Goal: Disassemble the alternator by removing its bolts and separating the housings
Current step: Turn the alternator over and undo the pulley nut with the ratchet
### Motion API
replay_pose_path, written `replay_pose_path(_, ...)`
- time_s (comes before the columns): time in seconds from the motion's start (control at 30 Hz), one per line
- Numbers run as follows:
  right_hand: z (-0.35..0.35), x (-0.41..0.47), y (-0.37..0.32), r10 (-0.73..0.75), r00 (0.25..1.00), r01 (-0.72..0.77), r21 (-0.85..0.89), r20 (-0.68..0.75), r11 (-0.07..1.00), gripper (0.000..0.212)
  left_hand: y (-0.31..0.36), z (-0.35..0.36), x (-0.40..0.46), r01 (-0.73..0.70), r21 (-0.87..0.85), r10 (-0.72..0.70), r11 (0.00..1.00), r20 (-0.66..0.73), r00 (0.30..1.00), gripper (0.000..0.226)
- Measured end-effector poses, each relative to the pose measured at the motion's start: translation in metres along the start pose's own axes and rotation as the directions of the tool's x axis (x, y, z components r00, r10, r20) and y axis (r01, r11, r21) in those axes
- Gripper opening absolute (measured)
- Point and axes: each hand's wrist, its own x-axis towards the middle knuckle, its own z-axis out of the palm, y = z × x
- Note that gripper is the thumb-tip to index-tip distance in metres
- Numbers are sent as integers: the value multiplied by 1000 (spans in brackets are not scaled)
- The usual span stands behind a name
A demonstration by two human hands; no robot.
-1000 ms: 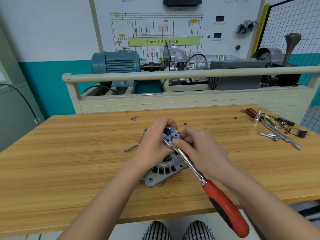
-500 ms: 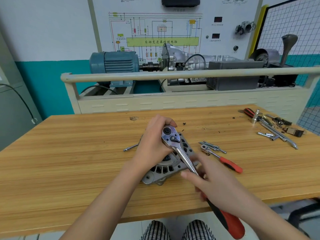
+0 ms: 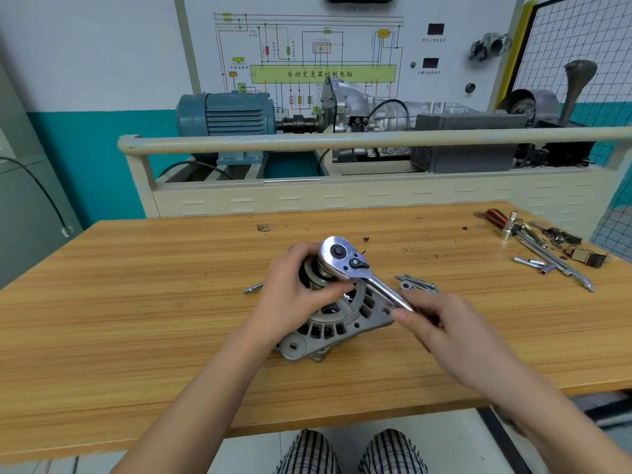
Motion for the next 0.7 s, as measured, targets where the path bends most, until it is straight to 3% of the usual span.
replay_pose_path(0.13,-19,19,11,-56,994,61,-46,95,997,21,1,-3,1,34,-24,-32,999,53,998,57)
replay_pose_path(0.37,-43,59,29,-137,961,167,-109,242,980,24,8,-12,12,23,-93,-4,995,198,980,28)
replay_pose_path(0.6,-52,99,32,-190,952,245,-227,238,943,34,8,-15,15,93,-108,-63,990,252,966,29)
replay_pose_path(0.7,-51,93,33,-205,952,253,-202,229,946,29,9,-12,15,110,-107,-85,988,215,973,27)
